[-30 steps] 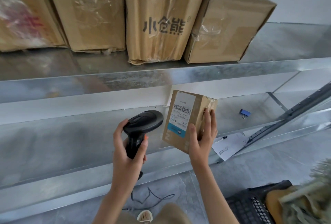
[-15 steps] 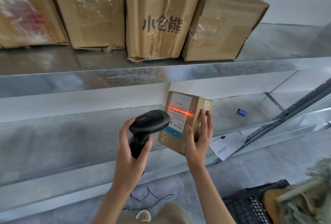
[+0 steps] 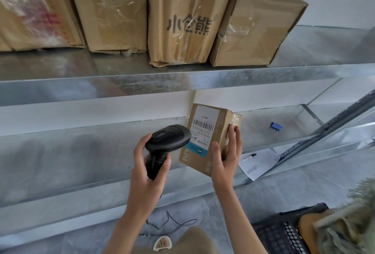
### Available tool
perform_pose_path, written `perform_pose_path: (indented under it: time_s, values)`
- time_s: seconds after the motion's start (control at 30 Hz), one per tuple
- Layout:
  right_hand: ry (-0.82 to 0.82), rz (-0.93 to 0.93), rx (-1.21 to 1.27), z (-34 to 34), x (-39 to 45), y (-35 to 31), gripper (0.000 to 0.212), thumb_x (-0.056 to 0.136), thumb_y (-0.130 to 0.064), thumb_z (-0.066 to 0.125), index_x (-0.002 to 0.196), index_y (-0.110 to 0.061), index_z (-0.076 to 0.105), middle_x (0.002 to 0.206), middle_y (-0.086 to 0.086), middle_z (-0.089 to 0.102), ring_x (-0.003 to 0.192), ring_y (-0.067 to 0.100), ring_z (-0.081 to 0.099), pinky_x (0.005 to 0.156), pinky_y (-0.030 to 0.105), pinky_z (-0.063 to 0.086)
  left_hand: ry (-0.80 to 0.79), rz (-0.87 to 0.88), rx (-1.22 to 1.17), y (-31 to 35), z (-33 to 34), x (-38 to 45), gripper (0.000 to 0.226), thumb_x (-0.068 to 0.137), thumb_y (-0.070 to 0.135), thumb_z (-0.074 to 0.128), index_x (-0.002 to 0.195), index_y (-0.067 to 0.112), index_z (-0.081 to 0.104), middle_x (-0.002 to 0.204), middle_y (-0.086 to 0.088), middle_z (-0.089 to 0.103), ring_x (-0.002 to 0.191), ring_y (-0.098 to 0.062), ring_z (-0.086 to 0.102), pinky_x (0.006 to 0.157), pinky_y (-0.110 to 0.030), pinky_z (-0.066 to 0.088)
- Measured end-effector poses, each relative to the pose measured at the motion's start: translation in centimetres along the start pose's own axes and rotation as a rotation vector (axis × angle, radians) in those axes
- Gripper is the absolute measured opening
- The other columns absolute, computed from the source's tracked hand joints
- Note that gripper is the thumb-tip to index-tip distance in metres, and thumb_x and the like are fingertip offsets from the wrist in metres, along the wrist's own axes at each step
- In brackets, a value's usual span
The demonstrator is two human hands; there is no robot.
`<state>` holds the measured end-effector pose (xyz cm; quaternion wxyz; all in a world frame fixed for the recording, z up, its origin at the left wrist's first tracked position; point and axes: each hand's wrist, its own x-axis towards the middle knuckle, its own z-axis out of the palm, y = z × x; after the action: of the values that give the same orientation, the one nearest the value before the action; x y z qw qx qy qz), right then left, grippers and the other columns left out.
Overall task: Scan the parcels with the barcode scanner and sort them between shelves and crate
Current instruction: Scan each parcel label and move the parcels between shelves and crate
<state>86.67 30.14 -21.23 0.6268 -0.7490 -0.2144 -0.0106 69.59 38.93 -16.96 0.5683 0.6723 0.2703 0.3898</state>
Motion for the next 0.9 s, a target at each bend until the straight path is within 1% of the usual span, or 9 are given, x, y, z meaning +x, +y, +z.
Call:
perform_pose_path:
  time_s: [0.17,0.27,0.3,0.37,0.53,0.67,0.73,0.8,0.9]
  values:
    - [0.017,0.024,0.011,-1.4,0.3,-0.2,0.063,0.09,-0.058,0.052,0.149,-0.052,0.032,0.159,-0.026,0.018,0.147,0.011,0.021,0.108,0.061,0.04,-0.034,0.015,-0.005,0.6,0.9,0.6,0.067,0.094,0.014,0.069,0.129,0.062,0.038,0.091,0.002,0.07,0.053,-0.015,0.058,0.052,-0.028,0.052]
    - [0.062,0.045,0.007,-3.3,1.0,-0.5,0.063,0.088,-0.059,0.052,0.148,-0.052,0.033,0.159,-0.026,0.019,0.147,0.011,0.022,0.108,0.059,0.041,-0.1,0.042,-0.001,1.4,2.5,1.6,0.073,0.094,0.008,0.065,0.127,0.067,0.036,0.092,0.006,0.07,0.056,-0.02,0.061,0.054,-0.032,0.056]
    - [0.079,0.049,0.005,-4.2,1.4,-0.7,0.063,0.088,-0.06,0.052,0.148,-0.054,0.032,0.158,-0.026,0.019,0.147,0.012,0.022,0.107,0.059,0.042,-0.126,0.053,-0.001,1.7,3.2,1.9,0.074,0.094,0.008,0.065,0.126,0.067,0.036,0.091,0.005,0.069,0.057,-0.02,0.061,0.054,-0.034,0.056]
    - [0.119,0.056,-0.006,-6.3,2.2,-1.0,0.062,0.087,-0.062,0.051,0.146,-0.058,0.032,0.157,-0.028,0.019,0.146,0.013,0.024,0.107,0.058,0.042,-0.173,0.081,-0.013,2.4,5.1,2.7,0.073,0.094,0.008,0.065,0.126,0.067,0.037,0.086,0.002,0.068,0.056,-0.019,0.06,0.054,-0.032,0.055]
    - [0.252,0.057,-0.063,-13.7,3.7,-2.8,0.065,0.085,-0.065,0.049,0.147,-0.057,0.03,0.157,-0.028,0.018,0.146,0.009,0.02,0.114,0.057,0.035,-0.335,0.152,-0.075,5.5,11.6,3.7,0.069,0.095,0.006,0.063,0.131,0.057,0.036,0.082,-0.002,0.066,0.054,-0.014,0.057,0.053,-0.026,0.051]
    - [0.386,0.05,-0.065,-20.7,3.9,-4.4,0.067,0.085,-0.062,0.051,0.148,-0.05,0.032,0.158,-0.021,0.021,0.146,0.008,0.021,0.117,0.053,0.033,-0.472,0.205,-0.11,8.6,17.6,2.7,0.064,0.096,0.008,0.064,0.136,0.049,0.037,0.082,-0.003,0.065,0.055,-0.017,0.057,0.054,-0.031,0.052]
    - [0.453,0.044,-0.063,-24.3,3.4,-5.4,0.065,0.086,-0.058,0.052,0.147,-0.05,0.033,0.159,-0.015,0.024,0.146,0.008,0.023,0.119,0.049,0.032,-0.525,0.223,-0.133,10.1,20.6,1.5,0.064,0.096,0.009,0.065,0.138,0.046,0.034,0.085,-0.005,0.065,0.054,-0.015,0.057,0.054,-0.031,0.051]
    - [0.517,0.04,-0.078,-27.8,2.6,-6.0,0.06,0.088,-0.054,0.053,0.144,-0.053,0.032,0.159,-0.012,0.026,0.146,0.008,0.024,0.12,0.046,0.03,-0.578,0.226,-0.176,11.5,23.3,-0.1,0.064,0.096,0.008,0.064,0.139,0.045,0.033,0.092,-0.008,0.066,0.053,-0.013,0.057,0.054,-0.027,0.051]
    - [0.624,0.052,-0.099,-32.7,0.9,-6.1,0.063,0.086,-0.057,0.053,0.146,-0.05,0.035,0.159,-0.012,0.028,0.146,0.008,0.025,0.12,0.047,0.028,-0.655,0.235,-0.218,13.2,27.1,-3.3,0.065,0.096,0.006,0.063,0.138,0.046,0.034,0.099,-0.011,0.064,0.055,-0.013,0.059,0.053,-0.023,0.052]
